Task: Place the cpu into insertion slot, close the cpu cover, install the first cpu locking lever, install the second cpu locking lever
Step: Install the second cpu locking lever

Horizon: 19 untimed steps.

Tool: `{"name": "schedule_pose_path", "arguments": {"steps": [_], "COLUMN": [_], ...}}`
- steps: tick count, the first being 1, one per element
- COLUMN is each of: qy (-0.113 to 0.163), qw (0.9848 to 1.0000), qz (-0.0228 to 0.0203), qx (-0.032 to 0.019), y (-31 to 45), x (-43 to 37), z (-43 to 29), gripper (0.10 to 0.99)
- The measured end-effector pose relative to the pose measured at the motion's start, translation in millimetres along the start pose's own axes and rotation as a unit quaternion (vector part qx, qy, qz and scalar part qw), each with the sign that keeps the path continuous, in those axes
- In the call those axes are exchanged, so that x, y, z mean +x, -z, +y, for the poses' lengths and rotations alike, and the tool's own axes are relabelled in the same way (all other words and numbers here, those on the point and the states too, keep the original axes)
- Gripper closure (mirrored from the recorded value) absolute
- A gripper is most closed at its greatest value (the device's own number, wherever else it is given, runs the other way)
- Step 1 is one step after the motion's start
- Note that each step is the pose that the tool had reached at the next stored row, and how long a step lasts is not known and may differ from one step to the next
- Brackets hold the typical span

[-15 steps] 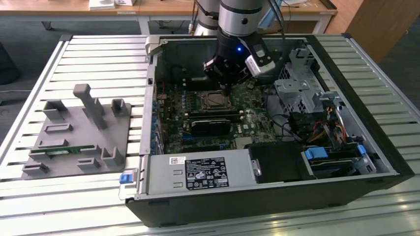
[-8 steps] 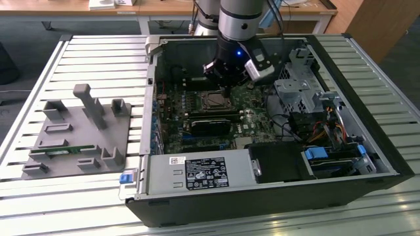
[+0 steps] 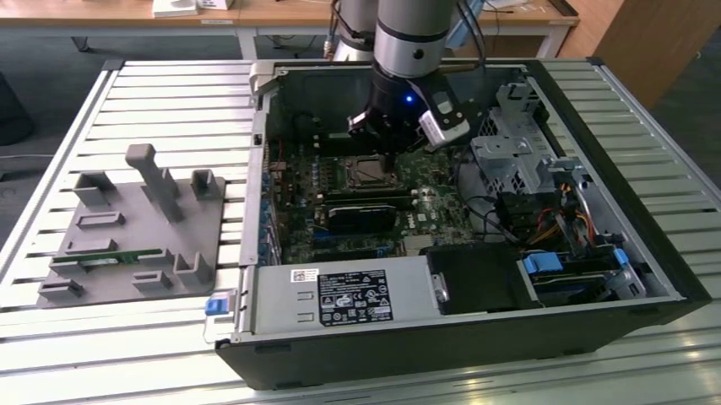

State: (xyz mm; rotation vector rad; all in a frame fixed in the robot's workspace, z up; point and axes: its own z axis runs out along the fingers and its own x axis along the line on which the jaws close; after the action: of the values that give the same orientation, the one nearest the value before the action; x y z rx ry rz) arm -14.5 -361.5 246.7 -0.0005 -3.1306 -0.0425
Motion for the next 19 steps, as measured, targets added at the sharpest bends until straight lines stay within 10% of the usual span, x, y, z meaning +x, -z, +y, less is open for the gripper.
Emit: {"name": "schedule_pose_path", "arguments": {"steps": [19], "qy": [0.000], "qw": [1.0000], "qz": [0.0000], "qx": [-0.0018], "y": [-7.0], "x": [27.5], "z": [-10.6], "gripper": [0.980]}}
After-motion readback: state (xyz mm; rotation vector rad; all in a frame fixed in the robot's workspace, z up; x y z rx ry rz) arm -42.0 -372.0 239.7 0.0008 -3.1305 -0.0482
